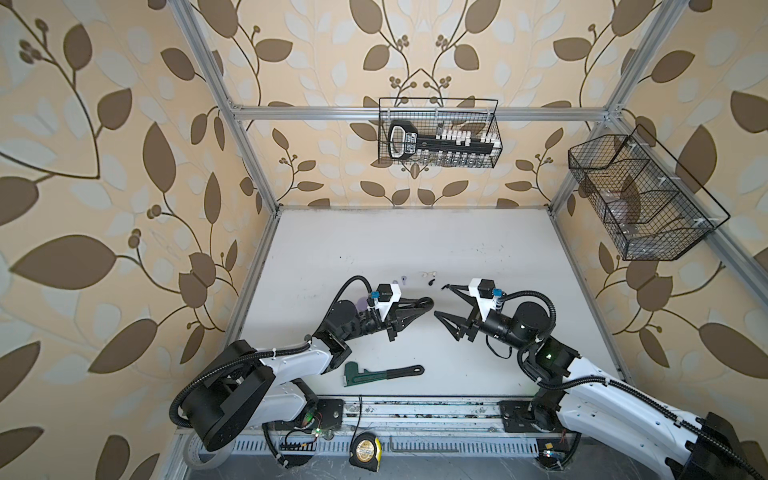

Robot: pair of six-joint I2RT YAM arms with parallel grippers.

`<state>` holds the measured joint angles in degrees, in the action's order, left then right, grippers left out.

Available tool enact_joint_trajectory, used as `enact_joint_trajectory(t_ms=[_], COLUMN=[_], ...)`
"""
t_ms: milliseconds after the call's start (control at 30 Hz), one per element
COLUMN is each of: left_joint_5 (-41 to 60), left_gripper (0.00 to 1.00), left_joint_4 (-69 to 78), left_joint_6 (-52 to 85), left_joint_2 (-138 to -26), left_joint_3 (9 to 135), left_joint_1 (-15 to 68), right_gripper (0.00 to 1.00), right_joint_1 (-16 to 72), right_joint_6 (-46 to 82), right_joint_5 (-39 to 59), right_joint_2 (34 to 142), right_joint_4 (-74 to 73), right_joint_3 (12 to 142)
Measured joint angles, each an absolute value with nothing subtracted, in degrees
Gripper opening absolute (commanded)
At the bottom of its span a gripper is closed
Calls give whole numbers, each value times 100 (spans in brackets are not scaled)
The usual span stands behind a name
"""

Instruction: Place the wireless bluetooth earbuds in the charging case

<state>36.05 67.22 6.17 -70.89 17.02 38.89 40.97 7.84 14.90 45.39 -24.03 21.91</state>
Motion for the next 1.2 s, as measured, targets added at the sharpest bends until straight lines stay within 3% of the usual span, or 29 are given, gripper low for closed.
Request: enact_joint_trajectory(t_ms=[400,1200], left_joint_5=[4471,5057], left_gripper=[0,0], left_joint_4=[6195,6331], left_joint_6=[593,506], left_joint_2=[-7026,-7365], left_joint_3=[2102,2104], left_joint_1=[3892,3857], right_gripper=[85,84], right_joint_1=[4265,4145], right_joint_6=[585,659], right_joint_5=[1343,952], right_joint_2=[4560,4630], right_joint_4=[-2228,-1992], right_joint_3=[2344,2523])
